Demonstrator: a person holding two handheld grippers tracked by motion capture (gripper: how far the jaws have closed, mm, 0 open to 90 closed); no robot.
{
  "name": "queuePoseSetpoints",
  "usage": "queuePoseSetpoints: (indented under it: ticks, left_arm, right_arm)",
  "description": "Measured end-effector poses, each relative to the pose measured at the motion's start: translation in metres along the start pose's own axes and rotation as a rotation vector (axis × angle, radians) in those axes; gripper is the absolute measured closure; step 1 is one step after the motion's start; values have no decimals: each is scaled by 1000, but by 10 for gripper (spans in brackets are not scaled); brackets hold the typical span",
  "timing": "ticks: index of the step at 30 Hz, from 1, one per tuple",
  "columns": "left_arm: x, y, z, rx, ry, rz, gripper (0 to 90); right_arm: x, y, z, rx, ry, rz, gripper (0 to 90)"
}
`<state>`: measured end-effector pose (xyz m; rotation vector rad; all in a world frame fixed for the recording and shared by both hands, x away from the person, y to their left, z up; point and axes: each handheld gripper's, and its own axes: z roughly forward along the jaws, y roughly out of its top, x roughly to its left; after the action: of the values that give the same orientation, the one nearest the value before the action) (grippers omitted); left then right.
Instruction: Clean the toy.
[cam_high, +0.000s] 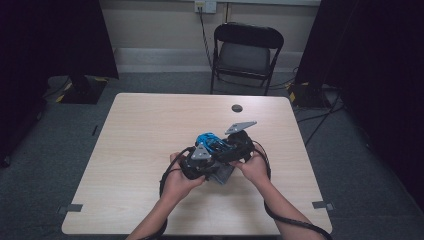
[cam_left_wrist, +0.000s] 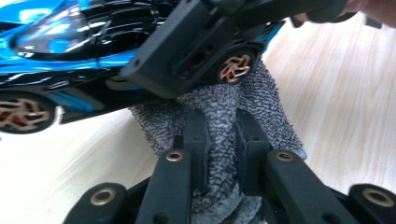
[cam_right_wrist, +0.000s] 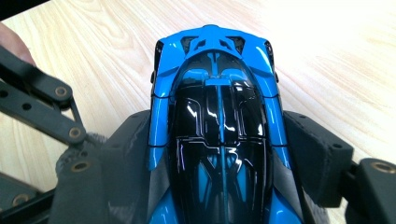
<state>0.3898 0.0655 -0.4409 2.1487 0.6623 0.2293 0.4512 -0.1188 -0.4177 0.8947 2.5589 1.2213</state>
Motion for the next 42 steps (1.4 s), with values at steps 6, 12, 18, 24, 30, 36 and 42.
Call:
queuePoseSetpoints:
  ticks: [6,12,18,24,30,36,42]
  left_arm:
    - [-4,1,2,-4,-14,8,775]
    - [-11,4,5,-1,-18,28,775]
    - [-15,6,6,-5,-28,39,774]
    - [-23,8,9,-4,-50,58,774]
    - [-32,6,12,8,-70,77,774]
    - [-35,6,9,20,-75,93,774]
    - [-31,-1,1,37,-60,104,774]
  right_arm:
    - [0,2,-1,-5,1,0,279]
    - [0,2,-1,-6,2,3,279]
    - [-1,3,-1,-5,2,7,279]
    - [-2,3,0,-6,-5,16,279]
    - [-5,3,-2,-16,-11,26,279]
    - [-9,4,-7,-24,-22,33,279]
    - [-16,5,-14,-27,-36,38,279]
